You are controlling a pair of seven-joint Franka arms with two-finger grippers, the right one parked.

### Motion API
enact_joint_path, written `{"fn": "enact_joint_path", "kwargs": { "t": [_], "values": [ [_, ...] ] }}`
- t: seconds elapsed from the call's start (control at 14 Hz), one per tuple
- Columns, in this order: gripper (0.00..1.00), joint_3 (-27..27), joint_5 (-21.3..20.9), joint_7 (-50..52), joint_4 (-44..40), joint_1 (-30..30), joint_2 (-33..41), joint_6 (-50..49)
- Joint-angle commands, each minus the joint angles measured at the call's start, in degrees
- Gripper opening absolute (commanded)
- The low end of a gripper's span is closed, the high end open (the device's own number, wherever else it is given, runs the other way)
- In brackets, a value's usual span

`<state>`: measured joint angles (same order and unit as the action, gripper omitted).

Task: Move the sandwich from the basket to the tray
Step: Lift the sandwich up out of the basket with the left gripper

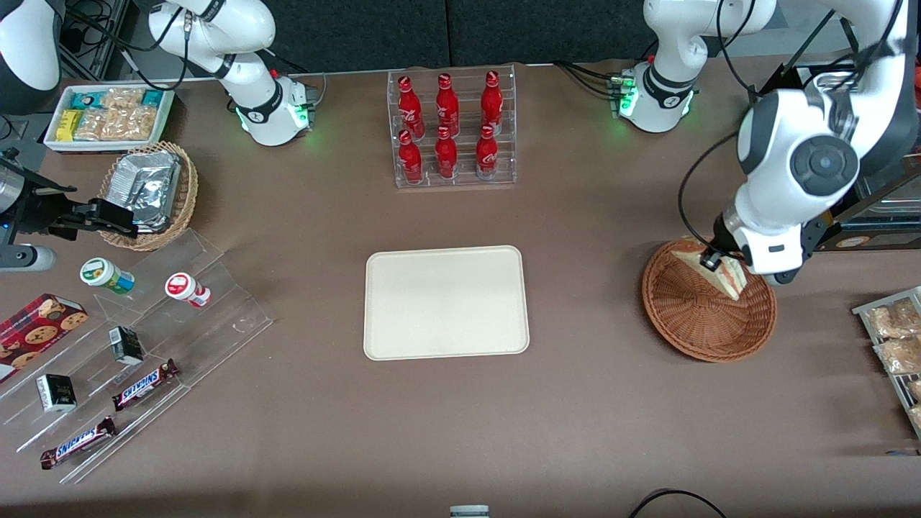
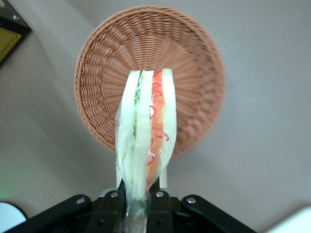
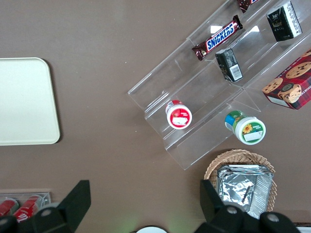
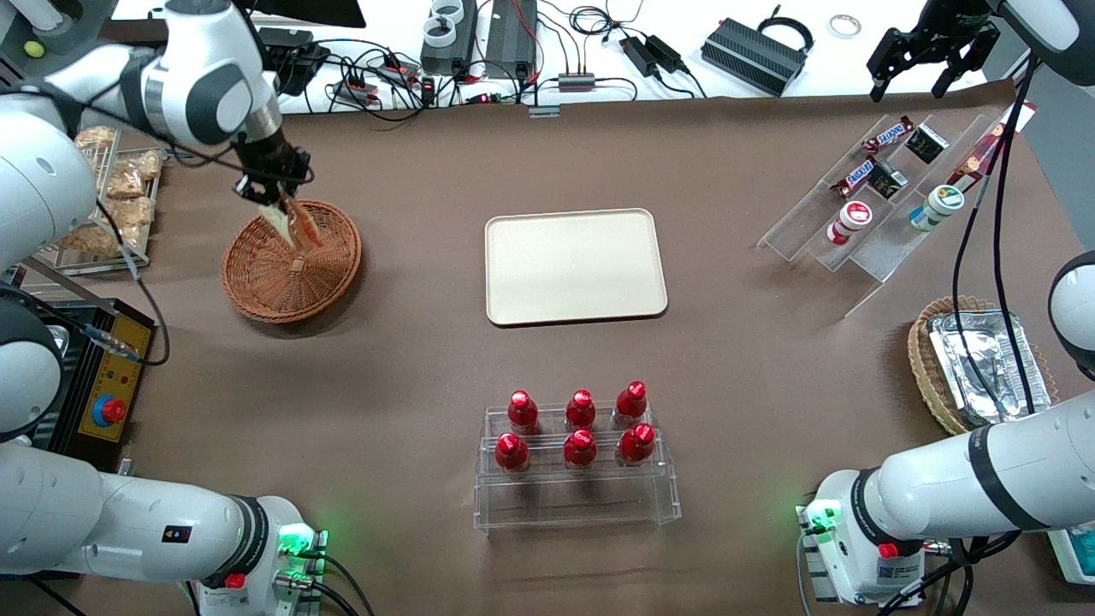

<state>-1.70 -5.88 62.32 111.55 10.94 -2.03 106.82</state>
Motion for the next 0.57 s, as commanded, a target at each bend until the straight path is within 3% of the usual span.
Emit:
{"fn": "enact_joint_path", "kwargs": {
  "t": [0.0, 0.5],
  "values": [
    [0.17, 0.3, -0.7, -0.5, -4.6, 6.1, -1.7, -2.9],
    [0.17, 0.3, 0.0, 1.1, -15.1, 20.3, -12.3, -2.2]
  ]
}}
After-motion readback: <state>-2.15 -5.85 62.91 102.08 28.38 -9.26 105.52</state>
